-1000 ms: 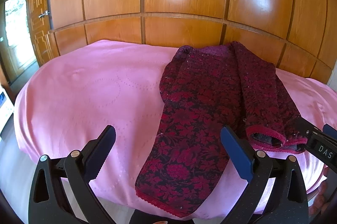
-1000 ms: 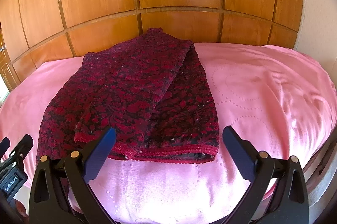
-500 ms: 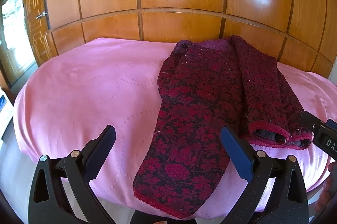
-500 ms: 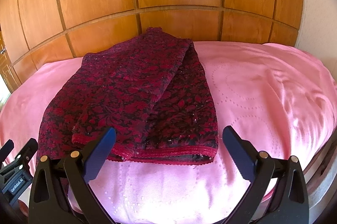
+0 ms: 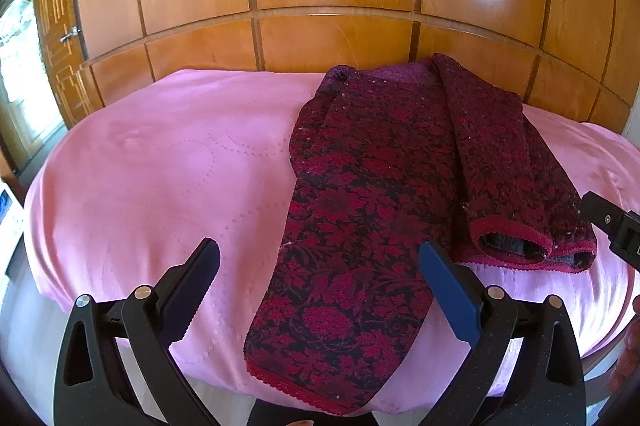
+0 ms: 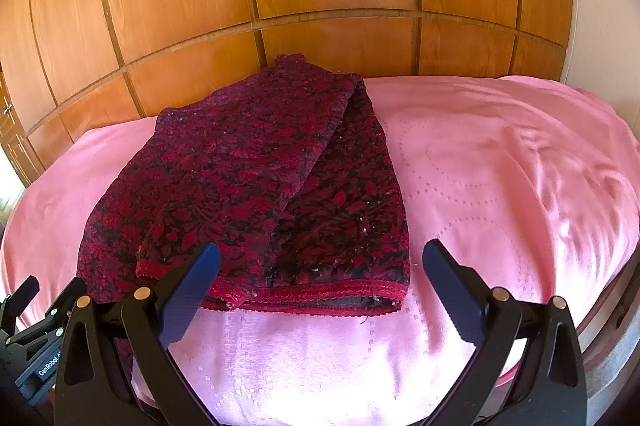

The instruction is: Fold small clothes

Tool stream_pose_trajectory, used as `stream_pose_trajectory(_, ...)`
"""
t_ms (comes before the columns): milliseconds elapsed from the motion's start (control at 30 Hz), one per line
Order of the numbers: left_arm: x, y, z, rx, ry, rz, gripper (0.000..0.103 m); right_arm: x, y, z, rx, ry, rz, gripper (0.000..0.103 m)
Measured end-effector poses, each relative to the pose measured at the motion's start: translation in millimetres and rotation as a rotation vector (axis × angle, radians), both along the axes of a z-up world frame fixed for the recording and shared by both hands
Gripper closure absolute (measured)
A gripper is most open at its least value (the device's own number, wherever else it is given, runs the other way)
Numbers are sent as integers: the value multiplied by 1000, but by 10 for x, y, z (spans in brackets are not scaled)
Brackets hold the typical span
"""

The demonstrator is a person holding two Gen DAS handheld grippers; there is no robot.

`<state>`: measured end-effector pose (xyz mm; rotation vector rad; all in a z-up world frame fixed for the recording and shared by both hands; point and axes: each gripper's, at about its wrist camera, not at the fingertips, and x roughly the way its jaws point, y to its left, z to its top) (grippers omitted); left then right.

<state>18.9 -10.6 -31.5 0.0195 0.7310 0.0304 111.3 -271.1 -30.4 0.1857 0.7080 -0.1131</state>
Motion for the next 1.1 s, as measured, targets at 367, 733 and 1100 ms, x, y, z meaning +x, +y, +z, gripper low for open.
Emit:
stream_pose_trajectory(367, 63, -39, -99, 8, 31, -12, 4, 11, -60, 15, 31, -7, -3, 2)
stream_pose_trajectory(733, 183, -58, -241, 25, 70, -27, 4, 75, -103, -29, 55, 17, -5, 2)
stream_pose_trajectory(1100, 246, -77, -353, 24, 80, -76, 13, 265, -231, -49, 134, 34, 6, 2)
